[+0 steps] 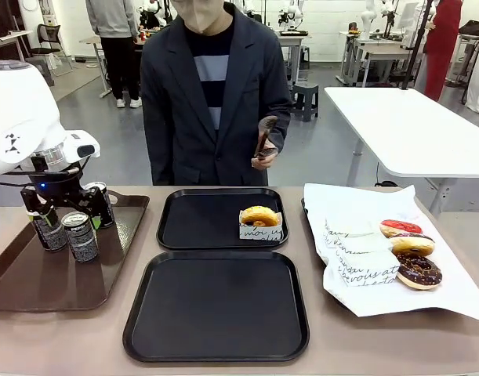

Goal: Set up donuts and drinks on trays.
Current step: Pick up one Pepsi coke and place it on the Flat Tray.

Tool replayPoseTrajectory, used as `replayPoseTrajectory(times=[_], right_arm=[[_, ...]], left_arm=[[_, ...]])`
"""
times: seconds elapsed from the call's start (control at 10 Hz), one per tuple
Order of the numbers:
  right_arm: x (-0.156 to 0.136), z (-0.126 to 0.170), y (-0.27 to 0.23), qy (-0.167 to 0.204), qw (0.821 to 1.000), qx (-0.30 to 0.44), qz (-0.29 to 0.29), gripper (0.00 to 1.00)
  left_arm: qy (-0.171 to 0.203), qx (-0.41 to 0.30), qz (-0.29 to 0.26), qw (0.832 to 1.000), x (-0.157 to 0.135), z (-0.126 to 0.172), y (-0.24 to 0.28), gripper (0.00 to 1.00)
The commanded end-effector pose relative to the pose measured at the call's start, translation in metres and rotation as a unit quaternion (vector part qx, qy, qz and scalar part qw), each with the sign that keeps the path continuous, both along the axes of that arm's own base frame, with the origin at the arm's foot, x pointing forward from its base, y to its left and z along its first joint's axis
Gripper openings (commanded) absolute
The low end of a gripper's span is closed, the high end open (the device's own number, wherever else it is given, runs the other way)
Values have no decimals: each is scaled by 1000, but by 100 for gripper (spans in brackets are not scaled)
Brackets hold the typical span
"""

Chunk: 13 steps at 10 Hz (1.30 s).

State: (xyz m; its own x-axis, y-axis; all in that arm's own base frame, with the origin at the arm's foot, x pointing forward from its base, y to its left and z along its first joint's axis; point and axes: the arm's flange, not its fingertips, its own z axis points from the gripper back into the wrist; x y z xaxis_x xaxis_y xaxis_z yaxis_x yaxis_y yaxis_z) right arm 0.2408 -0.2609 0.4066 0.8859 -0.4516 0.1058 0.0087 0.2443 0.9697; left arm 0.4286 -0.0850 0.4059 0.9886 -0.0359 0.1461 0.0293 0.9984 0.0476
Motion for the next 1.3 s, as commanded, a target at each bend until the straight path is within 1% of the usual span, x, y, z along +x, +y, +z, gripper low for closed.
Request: replayPoseTrajectory(times=[0.0,0.4,1.0,1.1,1.2], right_arm=[[2,-1,-1,-15,1000,7,-4,100],[2,-1,-1,-15,1000,7,-4,100],[2,-1,-1,-15,1000,7,-4,100],[2,-1,-1,-15,1000,7,-4,100],[2,-1,-1,-15,1000,7,-4,100]], left_arm=[[13,-6,22,1000,8,-7,7,100],[29,-15,33,999,16,-20,6,100],[41,-28,44,998,22,-26,4,100],[43,-34,44,997,23,-27,4,96],[44,-38,46,997,24,-27,4,87]])
